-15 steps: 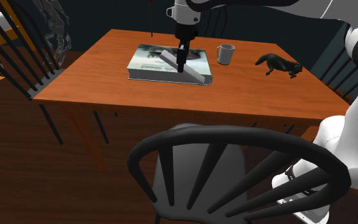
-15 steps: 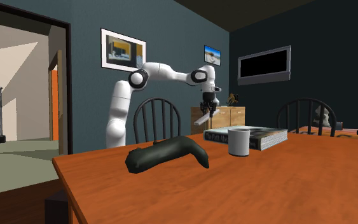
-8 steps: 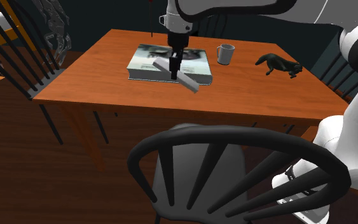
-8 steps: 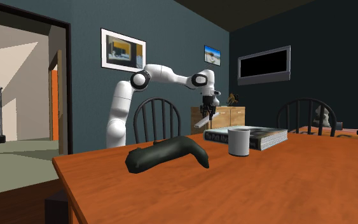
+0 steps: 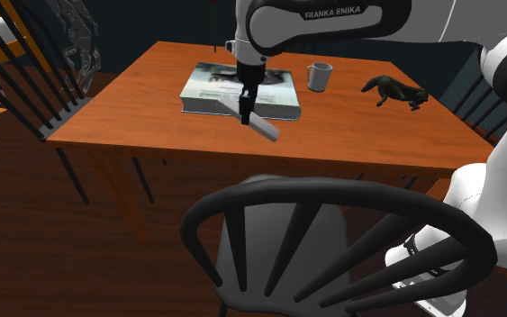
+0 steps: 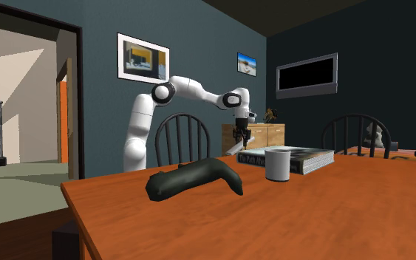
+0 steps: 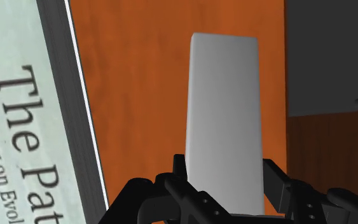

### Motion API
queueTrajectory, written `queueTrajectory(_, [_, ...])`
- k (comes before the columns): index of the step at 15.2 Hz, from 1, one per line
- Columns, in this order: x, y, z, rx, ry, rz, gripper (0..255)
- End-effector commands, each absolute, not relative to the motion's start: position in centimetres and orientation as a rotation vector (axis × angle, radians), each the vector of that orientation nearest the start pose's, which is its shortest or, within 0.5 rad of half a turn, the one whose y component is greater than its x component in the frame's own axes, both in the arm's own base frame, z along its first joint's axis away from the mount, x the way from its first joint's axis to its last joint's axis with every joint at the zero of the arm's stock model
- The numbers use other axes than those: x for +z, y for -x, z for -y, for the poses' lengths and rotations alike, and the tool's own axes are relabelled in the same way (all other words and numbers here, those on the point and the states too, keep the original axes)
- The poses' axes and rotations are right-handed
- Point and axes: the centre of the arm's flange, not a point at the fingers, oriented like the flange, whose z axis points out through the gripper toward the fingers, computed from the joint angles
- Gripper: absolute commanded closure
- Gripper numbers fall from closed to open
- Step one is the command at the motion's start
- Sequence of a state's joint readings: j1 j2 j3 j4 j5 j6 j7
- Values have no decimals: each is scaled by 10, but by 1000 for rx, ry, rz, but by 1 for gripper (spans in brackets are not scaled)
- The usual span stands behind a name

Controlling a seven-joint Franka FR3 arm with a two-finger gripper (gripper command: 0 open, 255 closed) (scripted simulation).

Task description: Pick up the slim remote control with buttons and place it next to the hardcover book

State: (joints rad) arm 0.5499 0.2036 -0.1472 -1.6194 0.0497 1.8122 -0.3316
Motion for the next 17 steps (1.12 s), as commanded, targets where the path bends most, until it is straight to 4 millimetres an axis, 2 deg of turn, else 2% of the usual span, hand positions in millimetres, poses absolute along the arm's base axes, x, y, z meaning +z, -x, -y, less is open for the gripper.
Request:
queueTrajectory(1, [493,-569,-255,13,2920,1108,255])
queueTrajectory(9, [448,-569,-255,13,2920,1108,255])
queueTrajectory(17, [448,-569,-255,13,2920,1108,255])
